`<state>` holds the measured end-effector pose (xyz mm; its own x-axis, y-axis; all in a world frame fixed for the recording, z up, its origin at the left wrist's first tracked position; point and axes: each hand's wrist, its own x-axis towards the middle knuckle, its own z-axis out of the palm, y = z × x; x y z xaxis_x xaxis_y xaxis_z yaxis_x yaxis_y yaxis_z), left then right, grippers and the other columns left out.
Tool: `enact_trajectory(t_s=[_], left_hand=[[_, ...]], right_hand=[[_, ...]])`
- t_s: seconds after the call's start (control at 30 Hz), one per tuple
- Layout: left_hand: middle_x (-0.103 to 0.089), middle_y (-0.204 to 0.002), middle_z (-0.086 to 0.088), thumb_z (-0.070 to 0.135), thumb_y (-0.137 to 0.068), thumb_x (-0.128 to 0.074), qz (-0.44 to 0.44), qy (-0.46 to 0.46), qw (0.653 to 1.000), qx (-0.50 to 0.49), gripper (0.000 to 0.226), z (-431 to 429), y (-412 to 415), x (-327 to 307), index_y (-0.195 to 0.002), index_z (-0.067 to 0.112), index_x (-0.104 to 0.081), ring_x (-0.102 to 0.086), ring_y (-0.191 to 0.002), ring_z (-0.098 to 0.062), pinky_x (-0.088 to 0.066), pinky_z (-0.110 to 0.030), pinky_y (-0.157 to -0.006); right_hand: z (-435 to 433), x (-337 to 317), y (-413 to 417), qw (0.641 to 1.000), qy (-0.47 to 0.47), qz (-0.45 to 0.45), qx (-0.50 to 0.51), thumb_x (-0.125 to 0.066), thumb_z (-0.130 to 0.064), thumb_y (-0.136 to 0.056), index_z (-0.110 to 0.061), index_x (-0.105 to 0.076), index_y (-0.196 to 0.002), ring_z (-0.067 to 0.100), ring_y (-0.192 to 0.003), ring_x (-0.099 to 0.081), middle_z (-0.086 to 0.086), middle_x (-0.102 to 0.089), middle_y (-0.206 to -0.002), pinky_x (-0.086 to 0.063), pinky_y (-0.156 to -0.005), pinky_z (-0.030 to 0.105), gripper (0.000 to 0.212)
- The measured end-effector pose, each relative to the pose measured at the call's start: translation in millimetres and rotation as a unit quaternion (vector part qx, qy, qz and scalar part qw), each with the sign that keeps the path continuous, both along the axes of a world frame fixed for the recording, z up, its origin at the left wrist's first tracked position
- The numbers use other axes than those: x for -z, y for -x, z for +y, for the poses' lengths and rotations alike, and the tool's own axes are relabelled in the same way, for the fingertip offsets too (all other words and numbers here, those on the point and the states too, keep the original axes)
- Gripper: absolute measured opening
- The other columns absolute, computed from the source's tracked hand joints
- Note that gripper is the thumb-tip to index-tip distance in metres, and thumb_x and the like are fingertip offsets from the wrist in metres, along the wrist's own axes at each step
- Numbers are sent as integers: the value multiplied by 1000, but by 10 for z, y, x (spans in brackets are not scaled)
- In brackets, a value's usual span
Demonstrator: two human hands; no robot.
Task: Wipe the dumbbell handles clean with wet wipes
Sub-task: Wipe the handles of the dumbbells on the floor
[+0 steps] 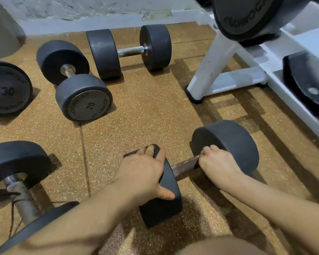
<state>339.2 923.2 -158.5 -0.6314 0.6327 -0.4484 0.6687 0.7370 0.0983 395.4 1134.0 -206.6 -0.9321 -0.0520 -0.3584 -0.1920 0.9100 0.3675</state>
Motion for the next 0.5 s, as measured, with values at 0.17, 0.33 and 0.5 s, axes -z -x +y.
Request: enact_trajectory(t_s=[0.17, 0.33, 0.5], left_hand=[[-30, -152, -14, 77, -70, -61, 21, 23, 999, 14, 112, 89, -85, -29, -150, 14, -17, -38, -134, -31, -44, -41, -96], [-34, -147, -14, 80, -70, -58, 17, 32, 999, 27, 113, 77, -112, -23, -150, 12, -16, -40, -130, -33, -46, -43, -94], [-38, -148, -7, 84, -71, -51, -14, -31, 999, 24, 110, -87, 149, 36, -151, 13, -22, -40, -132, -29, -42, -40, -103]], right_hand=[[41, -23, 237, 999, -21, 21, -39, -57, -8, -88, -7, -69, -98, 30, -93, -55, 15, -59, -103, -36, -59, 34, 15], [-46, 47, -122, 998, -46, -42, -27, -68, -11, -80, -6, -74, -82, 32, -77, -57, 17, -62, -87, -47, -57, 36, 9], [44, -121, -14, 997, -24, 55, -40, -79, -5, -66, -1, -68, -74, 30, -67, -57, 16, -61, -74, -45, -48, 35, 14]])
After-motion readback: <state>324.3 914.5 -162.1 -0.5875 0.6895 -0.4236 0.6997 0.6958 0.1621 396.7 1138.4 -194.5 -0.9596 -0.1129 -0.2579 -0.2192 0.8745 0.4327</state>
